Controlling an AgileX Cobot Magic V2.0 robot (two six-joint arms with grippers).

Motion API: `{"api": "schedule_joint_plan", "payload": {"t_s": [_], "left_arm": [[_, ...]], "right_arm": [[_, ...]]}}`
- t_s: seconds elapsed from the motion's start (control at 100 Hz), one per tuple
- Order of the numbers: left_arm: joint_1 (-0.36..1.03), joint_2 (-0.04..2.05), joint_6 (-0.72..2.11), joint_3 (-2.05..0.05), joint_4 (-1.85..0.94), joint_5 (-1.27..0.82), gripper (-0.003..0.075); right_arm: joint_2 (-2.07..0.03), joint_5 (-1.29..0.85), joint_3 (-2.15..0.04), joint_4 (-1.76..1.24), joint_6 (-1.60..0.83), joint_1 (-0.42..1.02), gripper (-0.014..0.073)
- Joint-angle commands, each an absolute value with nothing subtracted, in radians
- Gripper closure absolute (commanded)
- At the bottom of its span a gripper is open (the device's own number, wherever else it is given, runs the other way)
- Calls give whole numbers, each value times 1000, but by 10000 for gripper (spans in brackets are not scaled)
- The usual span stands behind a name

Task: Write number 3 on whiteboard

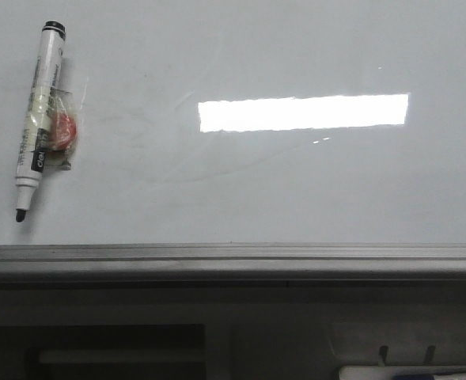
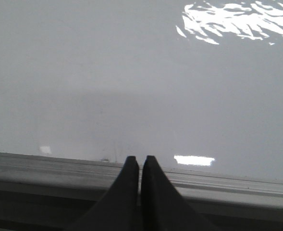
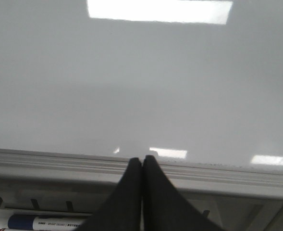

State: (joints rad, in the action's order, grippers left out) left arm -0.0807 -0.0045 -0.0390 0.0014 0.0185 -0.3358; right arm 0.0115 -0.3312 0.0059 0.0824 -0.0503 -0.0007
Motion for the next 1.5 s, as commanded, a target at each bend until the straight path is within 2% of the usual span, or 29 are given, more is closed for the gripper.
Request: {"api": "schedule_joint_plan", "payload": {"t_s": [0.0,1.2,1.49], "left_arm": [[-58,-29,-46,12,10,-285,741],[-39,-29,-46,12,10,-285,741],[-39,-29,-46,12,-6,-216,741]], "right_arm": [[27,-325,38,80,-54,-5,655],[27,-323,38,80,-54,-5,655],[27,-114,38,80,-54,-5,655]]}}
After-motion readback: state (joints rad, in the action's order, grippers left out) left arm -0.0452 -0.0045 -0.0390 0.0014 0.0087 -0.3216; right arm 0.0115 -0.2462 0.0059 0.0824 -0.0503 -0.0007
